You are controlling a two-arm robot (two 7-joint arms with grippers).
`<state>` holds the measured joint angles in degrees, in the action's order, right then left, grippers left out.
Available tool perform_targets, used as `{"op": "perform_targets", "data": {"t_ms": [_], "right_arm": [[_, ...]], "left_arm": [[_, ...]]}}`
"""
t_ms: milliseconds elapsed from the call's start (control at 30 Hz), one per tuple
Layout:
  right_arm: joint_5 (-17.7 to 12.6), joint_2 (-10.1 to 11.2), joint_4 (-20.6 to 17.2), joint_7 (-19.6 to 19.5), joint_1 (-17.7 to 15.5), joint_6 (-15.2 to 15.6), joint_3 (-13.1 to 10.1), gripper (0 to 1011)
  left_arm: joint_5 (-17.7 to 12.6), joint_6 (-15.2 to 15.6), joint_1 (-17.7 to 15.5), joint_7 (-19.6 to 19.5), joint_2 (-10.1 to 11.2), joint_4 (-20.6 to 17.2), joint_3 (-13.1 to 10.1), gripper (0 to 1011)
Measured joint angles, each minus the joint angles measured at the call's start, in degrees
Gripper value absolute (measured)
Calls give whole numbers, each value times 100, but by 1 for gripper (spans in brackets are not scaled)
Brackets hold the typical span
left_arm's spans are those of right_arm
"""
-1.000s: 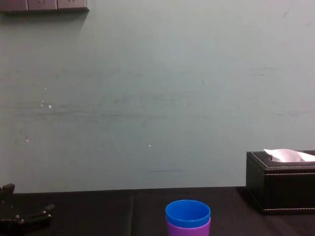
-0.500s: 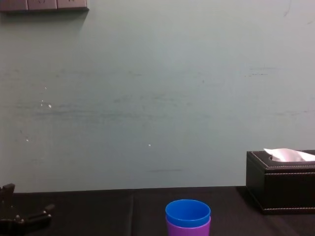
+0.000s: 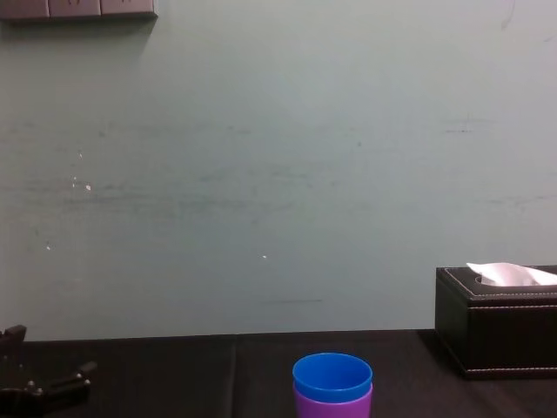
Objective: Stack the three plastic cups sequentially using one hand.
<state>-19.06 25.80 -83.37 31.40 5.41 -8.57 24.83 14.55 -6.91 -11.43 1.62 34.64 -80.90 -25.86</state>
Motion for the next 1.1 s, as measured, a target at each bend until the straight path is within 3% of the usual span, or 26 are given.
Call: {"op": "perform_targets", "data": {"t_ms": [933, 1100], "right_arm": [[-10, -51, 60, 15, 62, 22, 36, 1000], [-11, -49, 57, 18, 59, 20, 34, 907]], "left_arm": [[0, 0, 0, 0, 0, 0, 0, 1011], [0, 0, 0, 0, 0, 0, 0, 1011]]}}
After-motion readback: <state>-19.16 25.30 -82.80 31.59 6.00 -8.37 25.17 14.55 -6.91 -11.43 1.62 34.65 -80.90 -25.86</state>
